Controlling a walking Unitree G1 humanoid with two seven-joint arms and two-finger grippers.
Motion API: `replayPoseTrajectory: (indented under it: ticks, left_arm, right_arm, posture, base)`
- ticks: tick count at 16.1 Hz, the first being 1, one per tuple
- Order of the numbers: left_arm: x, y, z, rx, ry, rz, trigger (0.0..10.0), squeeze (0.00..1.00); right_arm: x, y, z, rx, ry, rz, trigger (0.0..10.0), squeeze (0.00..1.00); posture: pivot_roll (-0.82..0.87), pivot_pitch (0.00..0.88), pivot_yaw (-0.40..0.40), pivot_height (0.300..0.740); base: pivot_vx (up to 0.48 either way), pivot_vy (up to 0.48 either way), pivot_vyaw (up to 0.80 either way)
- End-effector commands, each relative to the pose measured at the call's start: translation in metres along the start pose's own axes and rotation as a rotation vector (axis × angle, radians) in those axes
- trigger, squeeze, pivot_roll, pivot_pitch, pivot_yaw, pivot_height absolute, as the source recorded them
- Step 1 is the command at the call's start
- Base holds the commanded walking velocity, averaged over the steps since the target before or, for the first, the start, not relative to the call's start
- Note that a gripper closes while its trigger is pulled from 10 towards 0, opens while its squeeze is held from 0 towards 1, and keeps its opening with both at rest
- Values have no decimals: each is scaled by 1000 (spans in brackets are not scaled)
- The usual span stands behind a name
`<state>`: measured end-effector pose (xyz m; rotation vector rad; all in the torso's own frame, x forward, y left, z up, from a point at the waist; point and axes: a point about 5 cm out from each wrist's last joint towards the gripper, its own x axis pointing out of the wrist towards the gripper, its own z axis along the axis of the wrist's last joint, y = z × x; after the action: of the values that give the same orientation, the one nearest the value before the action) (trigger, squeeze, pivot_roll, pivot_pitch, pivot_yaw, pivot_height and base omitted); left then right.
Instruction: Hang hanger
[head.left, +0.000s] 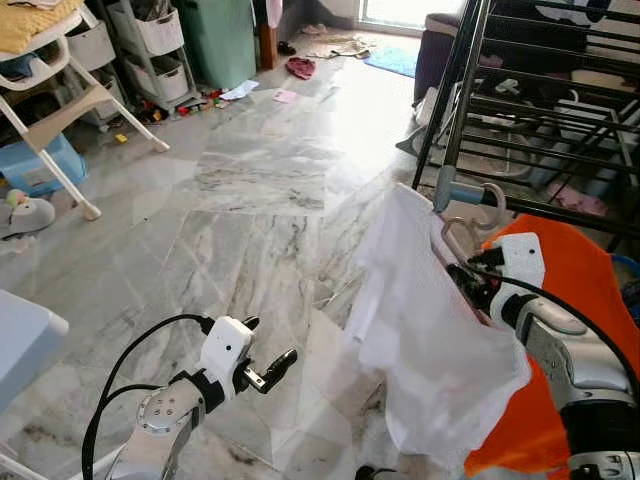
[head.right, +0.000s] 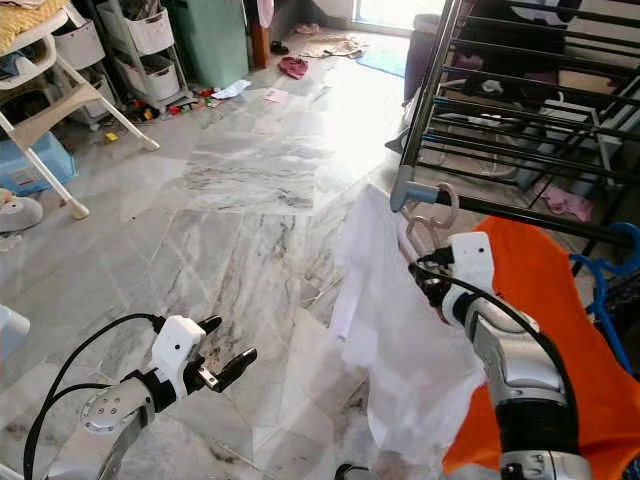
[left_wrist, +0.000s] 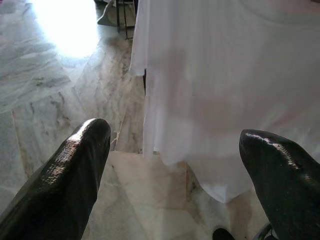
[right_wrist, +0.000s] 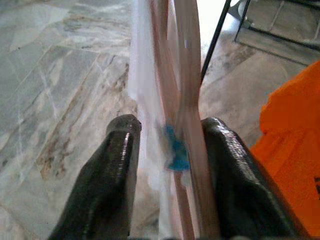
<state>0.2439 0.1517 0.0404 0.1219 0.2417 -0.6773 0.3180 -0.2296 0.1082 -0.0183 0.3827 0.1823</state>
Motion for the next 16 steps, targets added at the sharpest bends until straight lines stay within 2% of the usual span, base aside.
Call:
replayPoseTrajectory:
  ticks: [1,11,16]
  left_arm:
    - [-1,0,-3,11,21,-7,10000,0]
    - [0,-4,-6,23,38,-28,10000,0]
    - [-1,-4,-8,26,42,-27,10000,0]
  right_arm:
    - [0,-2,-8,2,40,-5,0,0]
    - [2,-5,-15,5,54,-35,0,0]
    - [3,-4,-12,10,14,-49,0,0]
  posture:
    - [13,136,-4,740]
    - [16,114,2,740]
    - [18,116,3,740]
  base:
    - [0,0,0]
    - [0,0,0]
    - [0,0,0]
